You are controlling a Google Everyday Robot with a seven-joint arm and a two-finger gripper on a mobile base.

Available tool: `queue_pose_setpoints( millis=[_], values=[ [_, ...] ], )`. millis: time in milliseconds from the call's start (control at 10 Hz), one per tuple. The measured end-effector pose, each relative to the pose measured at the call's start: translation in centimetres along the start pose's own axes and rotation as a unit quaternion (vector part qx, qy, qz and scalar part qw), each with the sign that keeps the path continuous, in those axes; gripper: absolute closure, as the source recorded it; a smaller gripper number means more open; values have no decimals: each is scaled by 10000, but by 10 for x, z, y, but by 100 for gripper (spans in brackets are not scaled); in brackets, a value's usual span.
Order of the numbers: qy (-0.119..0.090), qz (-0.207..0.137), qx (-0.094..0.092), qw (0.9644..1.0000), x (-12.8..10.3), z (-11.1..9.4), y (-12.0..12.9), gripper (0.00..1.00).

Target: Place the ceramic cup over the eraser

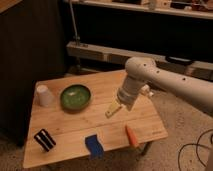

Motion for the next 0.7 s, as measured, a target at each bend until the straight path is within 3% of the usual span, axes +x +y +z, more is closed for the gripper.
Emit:
queue_pose_setpoints(
  millis=[700],
  values=[
    [-37,9,-4,10000,0,-1,0,20]
  ],
)
